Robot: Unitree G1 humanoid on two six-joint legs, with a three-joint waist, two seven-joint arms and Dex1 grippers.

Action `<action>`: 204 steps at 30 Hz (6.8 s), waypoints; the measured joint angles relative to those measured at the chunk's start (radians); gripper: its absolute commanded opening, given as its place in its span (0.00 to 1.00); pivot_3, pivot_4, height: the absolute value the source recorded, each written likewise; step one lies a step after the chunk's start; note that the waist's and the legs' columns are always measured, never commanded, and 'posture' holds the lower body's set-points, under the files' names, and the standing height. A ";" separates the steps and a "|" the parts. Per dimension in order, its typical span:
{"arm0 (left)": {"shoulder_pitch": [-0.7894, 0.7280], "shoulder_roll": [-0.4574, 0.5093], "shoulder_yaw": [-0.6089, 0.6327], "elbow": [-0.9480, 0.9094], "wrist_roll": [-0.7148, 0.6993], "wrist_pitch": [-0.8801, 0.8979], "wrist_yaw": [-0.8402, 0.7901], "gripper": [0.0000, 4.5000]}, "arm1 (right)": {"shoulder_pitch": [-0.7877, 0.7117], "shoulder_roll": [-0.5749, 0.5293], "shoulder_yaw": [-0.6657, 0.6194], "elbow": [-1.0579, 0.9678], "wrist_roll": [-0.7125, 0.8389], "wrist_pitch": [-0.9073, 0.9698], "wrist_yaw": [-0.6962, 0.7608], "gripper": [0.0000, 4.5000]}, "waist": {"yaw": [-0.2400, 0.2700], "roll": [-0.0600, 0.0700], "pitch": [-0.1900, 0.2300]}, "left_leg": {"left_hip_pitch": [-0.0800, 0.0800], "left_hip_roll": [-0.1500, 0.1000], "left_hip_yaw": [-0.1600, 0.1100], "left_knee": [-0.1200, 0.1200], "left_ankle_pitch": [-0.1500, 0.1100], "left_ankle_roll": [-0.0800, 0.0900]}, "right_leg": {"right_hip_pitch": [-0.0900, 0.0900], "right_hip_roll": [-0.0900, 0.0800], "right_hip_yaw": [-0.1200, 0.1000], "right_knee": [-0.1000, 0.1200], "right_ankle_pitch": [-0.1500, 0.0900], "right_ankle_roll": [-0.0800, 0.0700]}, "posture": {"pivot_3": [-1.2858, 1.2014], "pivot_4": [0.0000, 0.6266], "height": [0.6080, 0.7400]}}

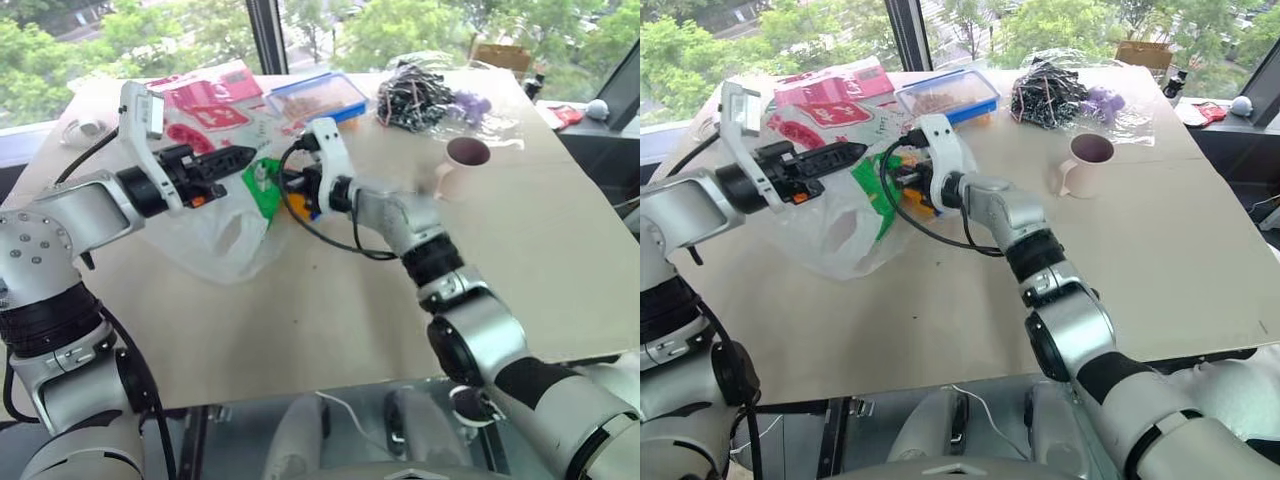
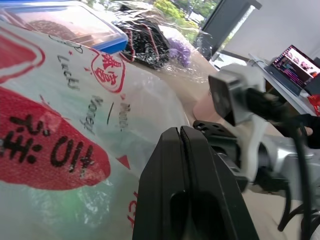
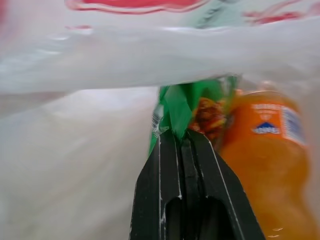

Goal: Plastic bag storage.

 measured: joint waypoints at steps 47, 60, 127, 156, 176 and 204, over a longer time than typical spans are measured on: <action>-0.073 -0.151 -0.150 0.002 -0.111 -0.112 0.188 0.00 | 0.531 -0.281 -0.220 -0.905 -0.104 0.430 -0.335 0.99 | 0.021 0.000 0.000 | 0.000 0.000 0.003 0.001 -0.002 0.004 | 0.000 0.001 0.001 0.001 0.000 0.000 | 0.52 0.24 1.00; -0.066 -0.140 -0.138 0.000 -0.110 -0.113 0.198 0.00 | 0.386 -0.332 -0.207 -0.388 -0.171 -0.028 -0.265 0.01 | 0.011 0.000 0.000 | 0.000 0.001 0.004 0.001 -0.002 0.004 | 0.000 0.001 0.002 0.001 0.000 0.000 | 0.52 0.24 1.00; 0.398 -0.303 -0.260 -0.018 0.323 -0.564 0.281 0.00 | 0.976 -0.350 -0.021 -0.935 -0.163 -0.069 -0.140 0.01 | -0.003 -0.024 -0.101 | 0.018 0.002 0.013 -0.001 -0.001 0.002 | 0.014 0.005 0.009 -0.003 0.004 0.000 | 0.52 0.00 1.00; 0.934 -0.484 -0.454 -0.146 0.872 -1.151 0.342 0.00 | 1.439 -0.338 -0.020 -1.162 -0.314 -0.293 -0.398 0.01 | 0.002 -0.013 -0.141 | 0.031 0.006 0.022 -0.002 -0.006 0.008 | 0.025 0.006 0.013 -0.007 -0.002 0.001 | 0.52 0.00 1.00; 0.911 -0.498 -0.490 -0.128 0.902 -1.175 0.304 0.00 | 1.396 -0.346 -0.007 -1.178 -0.338 -0.260 -0.408 0.01 | 0.004 0.022 -0.063 | 0.033 0.018 0.009 -0.002 -0.019 0.009 | 0.034 0.008 0.000 -0.029 -0.002 0.000 | 0.52 0.24 1.00; 0.523 -0.393 -0.422 -0.115 0.633 -0.925 0.161 0.00 | 1.022 -0.396 0.068 -1.173 -0.259 -0.042 -0.225 0.47 | 0.026 0.016 -0.038 | 0.020 0.015 0.018 0.001 -0.020 0.010 | 0.020 0.013 0.005 -0.024 0.000 -0.003 | 0.52 0.24 1.00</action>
